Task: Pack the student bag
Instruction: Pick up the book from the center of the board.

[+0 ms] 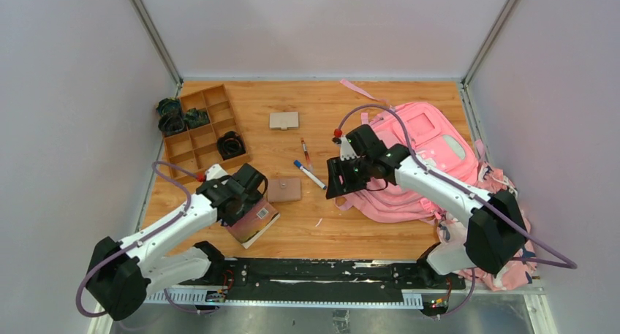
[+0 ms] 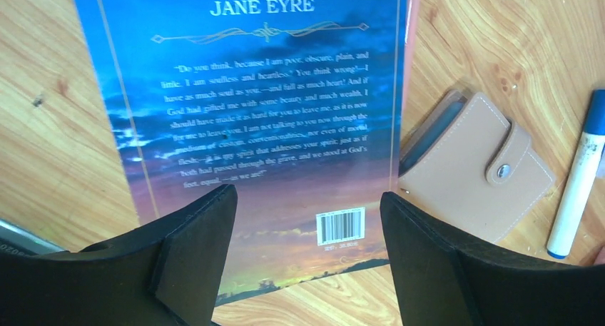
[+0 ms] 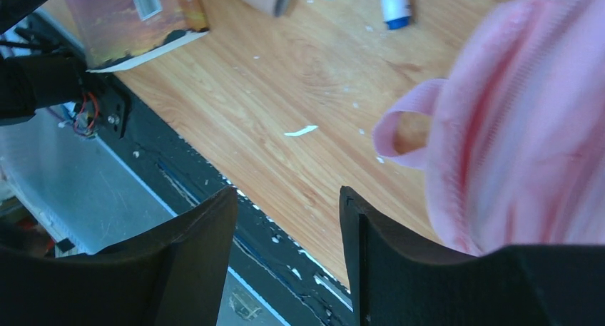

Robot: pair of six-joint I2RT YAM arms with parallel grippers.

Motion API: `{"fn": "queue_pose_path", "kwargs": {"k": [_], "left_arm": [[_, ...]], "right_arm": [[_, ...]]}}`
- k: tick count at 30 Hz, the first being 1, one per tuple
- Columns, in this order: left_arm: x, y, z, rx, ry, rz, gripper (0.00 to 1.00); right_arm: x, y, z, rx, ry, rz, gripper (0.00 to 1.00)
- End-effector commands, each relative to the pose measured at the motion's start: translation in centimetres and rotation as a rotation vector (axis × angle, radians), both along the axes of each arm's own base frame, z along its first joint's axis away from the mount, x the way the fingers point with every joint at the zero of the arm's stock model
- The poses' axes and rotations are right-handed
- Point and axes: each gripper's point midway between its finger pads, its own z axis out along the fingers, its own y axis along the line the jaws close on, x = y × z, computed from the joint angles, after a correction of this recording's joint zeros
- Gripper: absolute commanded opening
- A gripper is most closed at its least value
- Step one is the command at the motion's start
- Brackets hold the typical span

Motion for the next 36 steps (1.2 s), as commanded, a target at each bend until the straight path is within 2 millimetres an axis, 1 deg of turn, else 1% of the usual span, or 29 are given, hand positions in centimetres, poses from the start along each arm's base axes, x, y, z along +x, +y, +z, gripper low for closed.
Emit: {"fn": "queue_pose_path", "kwargs": {"k": [1, 5, 9, 14, 18, 20, 25, 31, 34, 36], "left_arm": [[-0.8, 2.2, 0.0, 0.05, -0.009, 0.038, 0.79], [-0.9, 2.4, -0.3, 0.1, 0.033, -0.014, 0.8], [-1.7, 2.2, -1.3, 0.097, 0.091, -0.026, 0.81], [-2.4, 2.6, -1.5, 0.073, 0.071, -0.018, 0.82], [-3.1, 3.0, -1.9, 0.04, 0.064, -0.004, 0.83], [-3.4, 3.2, -2.0, 0.03, 0.074, 0.003, 0.83], [-4.2, 4.1, -1.5, 0.033, 0.072, 0.053, 0.85], [-5.4, 5.2, -0.7, 0.024, 0.052, 0.111, 0.85], [-6.1, 5.4, -0.9, -0.004, 0.047, 0.132, 0.85], [-6.7, 5.3, -1.5, -0.022, 0.063, 0.141, 0.85]], "right_arm": [[-1.3, 3.8, 0.9, 0.07, 0.01, 0.07, 0.59], [-2.5, 6.5, -0.3, 0.097, 0.055, 0.109, 0.59], [-3.7, 8.7, -2.7, 0.083, 0.132, 0.157, 0.59], [-4.0, 9.4, -5.4, 0.051, 0.2, 0.152, 0.61], [-3.9, 10.2, -6.6, 0.073, 0.229, 0.139, 0.64], [-3.7, 10.7, -7.0, 0.079, 0.238, 0.131, 0.64], [-3.3, 12.4, -7.3, 0.108, 0.237, 0.131, 0.65], [-2.4, 15.2, -7.7, 0.158, 0.241, 0.129, 0.65], [-2.1, 16.8, -8.0, 0.168, 0.244, 0.14, 0.65], [-2.0, 17.7, -8.3, 0.166, 0.246, 0.151, 0.65]]}}
